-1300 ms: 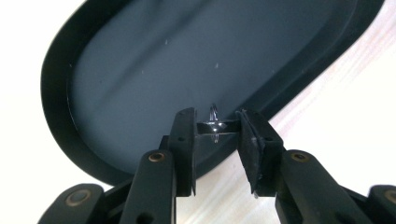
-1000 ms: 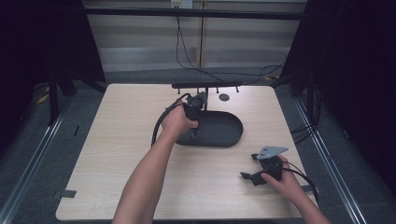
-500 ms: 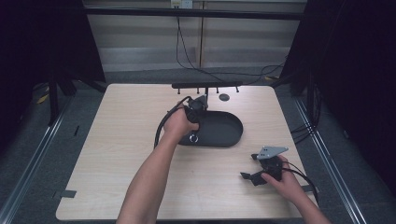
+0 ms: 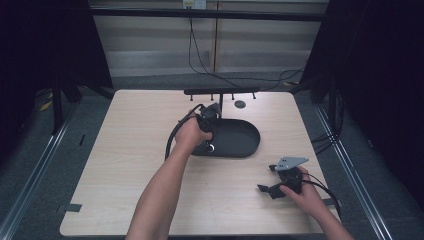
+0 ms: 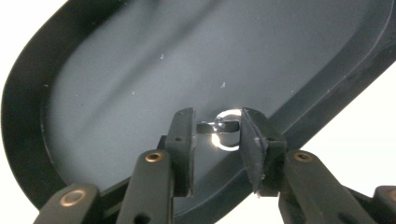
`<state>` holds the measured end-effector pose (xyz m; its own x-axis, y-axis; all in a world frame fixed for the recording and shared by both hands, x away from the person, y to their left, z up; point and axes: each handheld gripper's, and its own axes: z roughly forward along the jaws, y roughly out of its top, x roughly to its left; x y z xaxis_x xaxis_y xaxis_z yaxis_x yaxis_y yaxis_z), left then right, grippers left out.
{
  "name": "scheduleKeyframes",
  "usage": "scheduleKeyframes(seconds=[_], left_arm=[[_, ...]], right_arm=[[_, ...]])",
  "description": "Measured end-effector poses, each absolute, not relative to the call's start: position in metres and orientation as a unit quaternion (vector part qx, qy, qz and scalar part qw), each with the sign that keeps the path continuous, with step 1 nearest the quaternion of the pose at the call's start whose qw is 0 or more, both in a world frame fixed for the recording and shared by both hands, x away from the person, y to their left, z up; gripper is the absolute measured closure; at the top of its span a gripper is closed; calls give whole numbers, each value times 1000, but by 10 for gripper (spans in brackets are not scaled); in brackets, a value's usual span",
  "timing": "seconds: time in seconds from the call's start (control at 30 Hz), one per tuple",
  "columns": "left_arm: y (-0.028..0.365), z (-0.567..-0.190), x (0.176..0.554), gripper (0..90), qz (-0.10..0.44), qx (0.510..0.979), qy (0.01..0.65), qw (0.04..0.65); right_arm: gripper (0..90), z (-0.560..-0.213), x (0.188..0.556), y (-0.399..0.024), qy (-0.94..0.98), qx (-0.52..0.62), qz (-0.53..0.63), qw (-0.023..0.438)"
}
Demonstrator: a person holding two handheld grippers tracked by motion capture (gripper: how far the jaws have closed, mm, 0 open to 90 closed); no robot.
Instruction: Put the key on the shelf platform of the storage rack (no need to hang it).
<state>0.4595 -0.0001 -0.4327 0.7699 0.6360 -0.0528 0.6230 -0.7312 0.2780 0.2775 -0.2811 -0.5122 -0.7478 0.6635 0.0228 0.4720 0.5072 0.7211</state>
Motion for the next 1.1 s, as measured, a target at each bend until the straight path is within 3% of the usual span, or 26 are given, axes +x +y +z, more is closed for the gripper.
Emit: scheduleKeyframes(seconds=[1.1], left_arm=[[11,-424,454,522,28,925,349,144]], right_arm=[[97,-512,278,-281,858,331,370,129]])
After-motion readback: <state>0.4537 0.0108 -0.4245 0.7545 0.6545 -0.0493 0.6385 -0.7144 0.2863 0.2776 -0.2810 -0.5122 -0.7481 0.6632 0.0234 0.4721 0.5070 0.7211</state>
